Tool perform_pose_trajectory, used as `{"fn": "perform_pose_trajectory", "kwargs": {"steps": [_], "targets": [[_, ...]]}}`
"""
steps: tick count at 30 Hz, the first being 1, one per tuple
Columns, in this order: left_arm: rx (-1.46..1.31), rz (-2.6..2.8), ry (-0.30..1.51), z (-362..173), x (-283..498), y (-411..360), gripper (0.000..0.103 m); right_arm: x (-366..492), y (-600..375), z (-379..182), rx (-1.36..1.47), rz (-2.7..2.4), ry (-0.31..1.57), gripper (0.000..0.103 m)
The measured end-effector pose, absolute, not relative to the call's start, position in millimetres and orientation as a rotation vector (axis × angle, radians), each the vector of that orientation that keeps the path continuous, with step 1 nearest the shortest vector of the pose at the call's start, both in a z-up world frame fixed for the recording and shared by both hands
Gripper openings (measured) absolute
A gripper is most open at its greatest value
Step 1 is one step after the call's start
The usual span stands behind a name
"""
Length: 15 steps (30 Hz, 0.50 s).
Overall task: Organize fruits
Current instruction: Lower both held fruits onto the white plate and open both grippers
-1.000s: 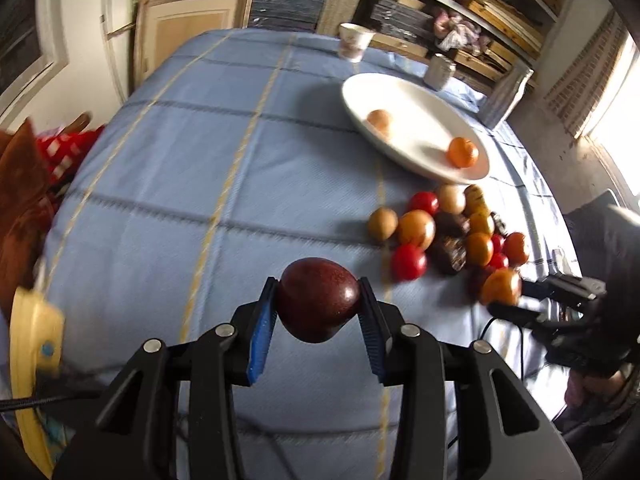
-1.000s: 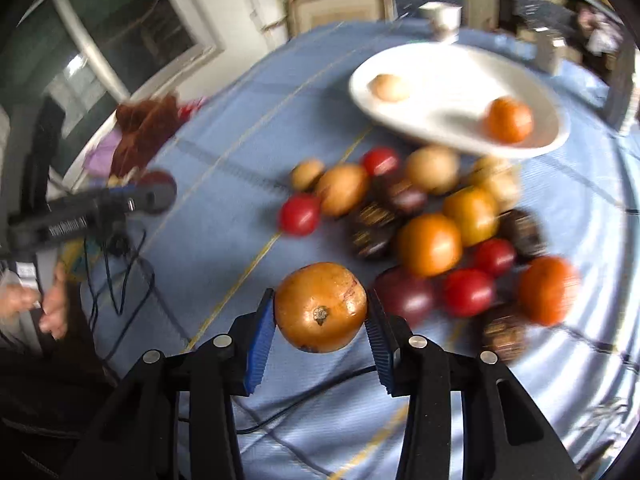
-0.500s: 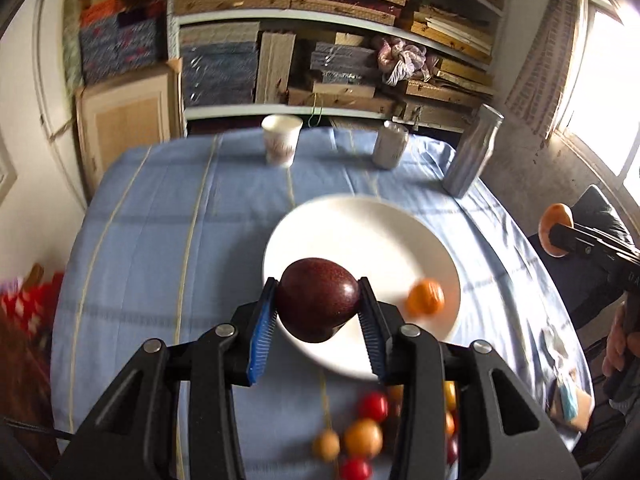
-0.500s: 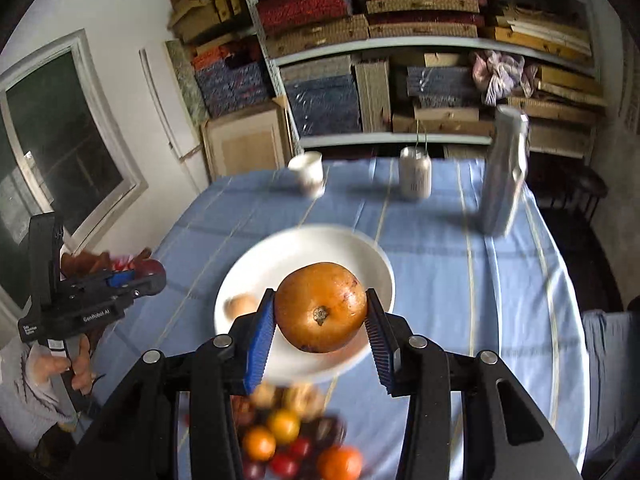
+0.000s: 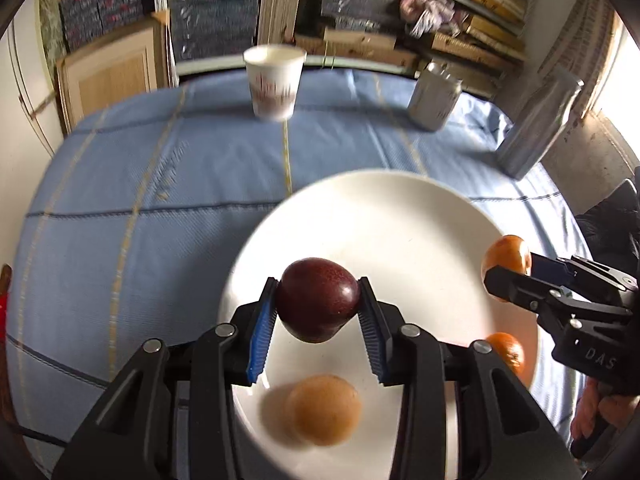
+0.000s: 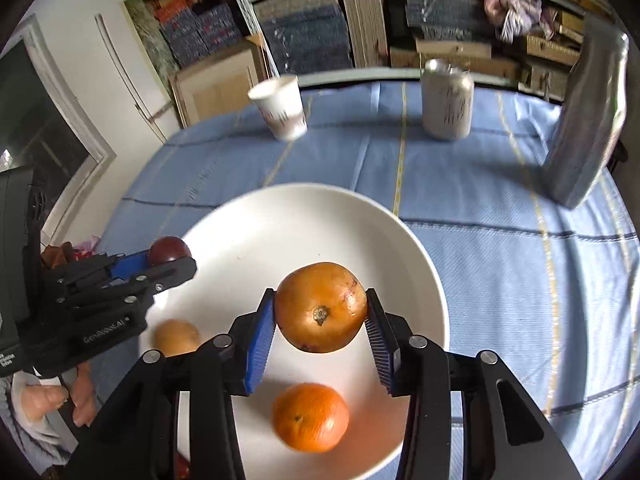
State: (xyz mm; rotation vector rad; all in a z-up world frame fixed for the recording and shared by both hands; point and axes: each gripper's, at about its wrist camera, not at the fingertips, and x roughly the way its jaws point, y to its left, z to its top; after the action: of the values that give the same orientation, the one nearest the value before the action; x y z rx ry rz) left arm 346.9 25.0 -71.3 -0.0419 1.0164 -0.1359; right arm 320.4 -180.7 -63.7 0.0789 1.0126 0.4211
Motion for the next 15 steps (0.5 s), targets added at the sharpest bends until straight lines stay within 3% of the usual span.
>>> {"fn": "perform_pose_trajectory", "kwargs": {"steps": [5, 8, 10, 11, 12, 13, 15], "targets": [[-0.065, -0.144, 1.045, -91, 354, 23, 0.041, 326, -174, -77, 0.064, 0.429, 1.036, 0.045], [-0.049, -0.148, 1.037, -91, 353, 18, 0.051, 324, -172, -81, 0.056, 0.431, 1.038, 0.046], [-0.041, -0.148, 1.030, -90, 353, 16, 0.052, 323, -172, -80, 0.060, 0.431, 1.037, 0.054], [-0.040, -0.147, 1.029, -89, 354, 15, 0.054, 323, -172, -79, 0.058, 0.423, 1.031, 0.064], [-0.039, -0.139, 1.027, -88, 353, 15, 0.063, 324, -172, -77, 0.057, 0.416, 1.025, 0.067], [-0.039, -0.130, 1.021, -86, 352, 16, 0.071, 323, -173, -74, 0.062, 0.415, 1.012, 0.067], [-0.047, -0.122, 1.003, -80, 348, 19, 0.072, 322, -175, -66, 0.067, 0.410, 0.991, 0.067]]}}
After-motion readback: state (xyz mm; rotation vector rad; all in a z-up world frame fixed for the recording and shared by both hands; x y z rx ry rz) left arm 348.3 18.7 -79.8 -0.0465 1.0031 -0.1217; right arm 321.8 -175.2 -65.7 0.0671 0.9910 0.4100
